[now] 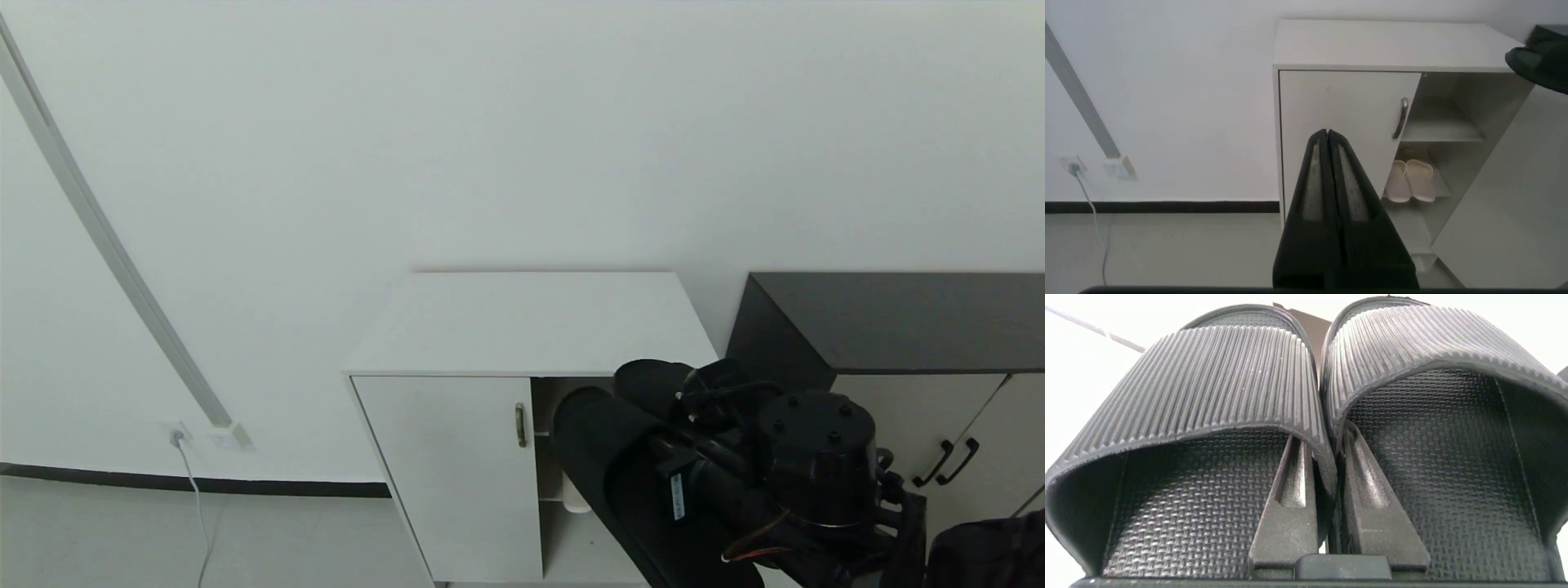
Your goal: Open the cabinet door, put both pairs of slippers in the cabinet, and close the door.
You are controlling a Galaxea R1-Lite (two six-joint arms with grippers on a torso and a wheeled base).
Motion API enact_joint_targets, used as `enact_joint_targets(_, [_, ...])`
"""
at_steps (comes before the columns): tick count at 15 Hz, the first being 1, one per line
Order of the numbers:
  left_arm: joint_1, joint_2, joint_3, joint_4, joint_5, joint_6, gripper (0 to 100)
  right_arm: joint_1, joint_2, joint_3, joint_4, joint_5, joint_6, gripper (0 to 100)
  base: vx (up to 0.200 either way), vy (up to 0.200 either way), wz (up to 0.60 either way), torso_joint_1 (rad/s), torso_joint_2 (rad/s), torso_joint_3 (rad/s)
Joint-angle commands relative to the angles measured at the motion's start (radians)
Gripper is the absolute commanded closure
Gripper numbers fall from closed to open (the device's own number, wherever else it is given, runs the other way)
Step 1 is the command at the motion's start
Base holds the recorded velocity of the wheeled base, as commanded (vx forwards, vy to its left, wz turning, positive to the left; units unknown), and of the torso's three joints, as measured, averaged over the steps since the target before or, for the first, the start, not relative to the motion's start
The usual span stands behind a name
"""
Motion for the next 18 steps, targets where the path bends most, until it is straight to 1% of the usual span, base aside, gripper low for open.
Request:
enact_joint_targets(1, [0.001,0.001,0.001,0.000,-0.001,0.000,100,0.002,0.004,0.000,0.000,0.000,0.000,100,0.000,0.000,0.00,-0.154,0.35,0.183])
enact_joint_targets(10, [0.001,0.001,0.001,0.000,0.001,-0.002,100,0.000,0.016,0.008,0.000,0.002,0.001,100,0.000,0.000,0.00,-0.157,0.37,0.206])
enact_joint_targets(18, [0.001,0.001,-0.001,0.000,0.001,0.000,100,0.002,0.021,0.014,0.000,0.002,0.000,100,0.000,0.000,0.00,-0.220,0.53,0.312])
